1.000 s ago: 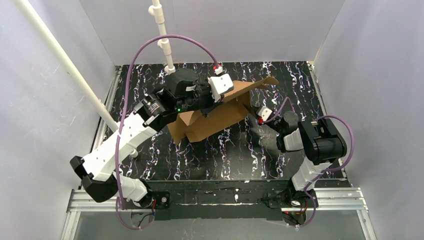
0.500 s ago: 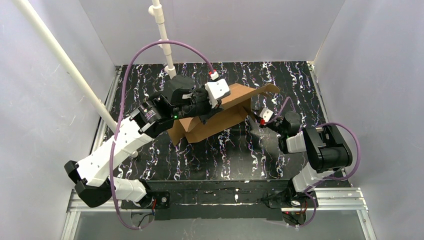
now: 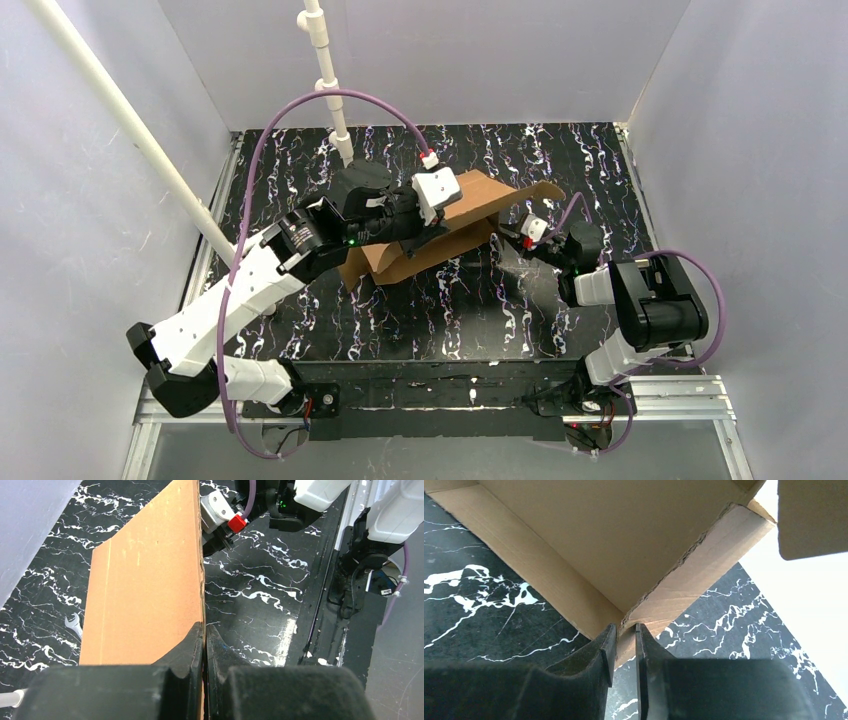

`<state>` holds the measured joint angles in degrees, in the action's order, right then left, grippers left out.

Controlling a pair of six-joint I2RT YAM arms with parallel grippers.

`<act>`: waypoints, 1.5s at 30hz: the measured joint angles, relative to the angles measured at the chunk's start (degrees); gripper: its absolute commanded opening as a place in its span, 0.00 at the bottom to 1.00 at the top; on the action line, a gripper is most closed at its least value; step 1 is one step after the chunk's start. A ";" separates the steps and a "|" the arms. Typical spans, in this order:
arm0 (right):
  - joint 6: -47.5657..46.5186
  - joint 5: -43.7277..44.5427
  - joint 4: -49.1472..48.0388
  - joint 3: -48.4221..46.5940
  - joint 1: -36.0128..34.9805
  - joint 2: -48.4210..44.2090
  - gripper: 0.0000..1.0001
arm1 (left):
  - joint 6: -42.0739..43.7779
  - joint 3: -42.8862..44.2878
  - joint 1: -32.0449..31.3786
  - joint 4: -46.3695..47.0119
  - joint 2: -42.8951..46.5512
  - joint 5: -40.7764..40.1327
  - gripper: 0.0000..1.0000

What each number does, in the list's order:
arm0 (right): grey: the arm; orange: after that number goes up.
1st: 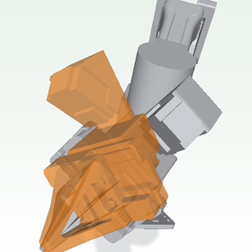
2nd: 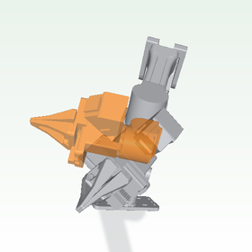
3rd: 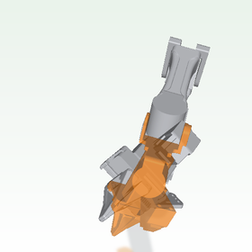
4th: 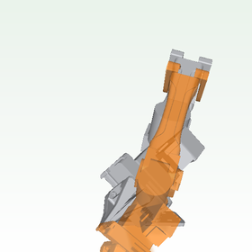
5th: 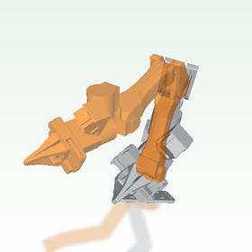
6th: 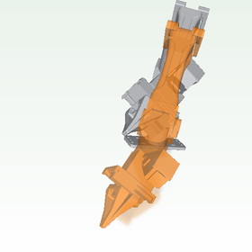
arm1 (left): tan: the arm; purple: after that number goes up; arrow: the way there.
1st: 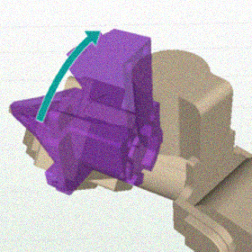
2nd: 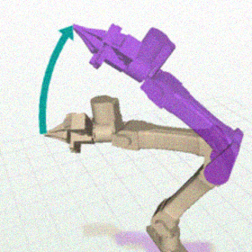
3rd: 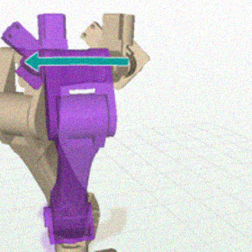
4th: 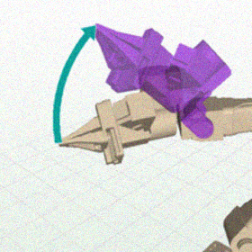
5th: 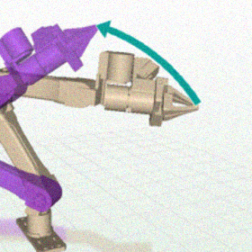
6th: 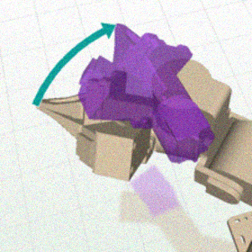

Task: Fold the paper box

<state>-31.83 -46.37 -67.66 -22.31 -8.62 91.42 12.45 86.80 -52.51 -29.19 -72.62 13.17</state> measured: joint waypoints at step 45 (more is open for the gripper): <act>9.09 -18.84 13.05 -0.48 9.75 -5.16 0.46 | -3.30 -8.35 -2.75 0.83 6.08 0.37 0.00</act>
<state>-22.74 -65.21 -54.61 -22.79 1.13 86.26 9.15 78.46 -55.27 -28.36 -66.54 13.54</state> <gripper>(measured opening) 0.451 0.013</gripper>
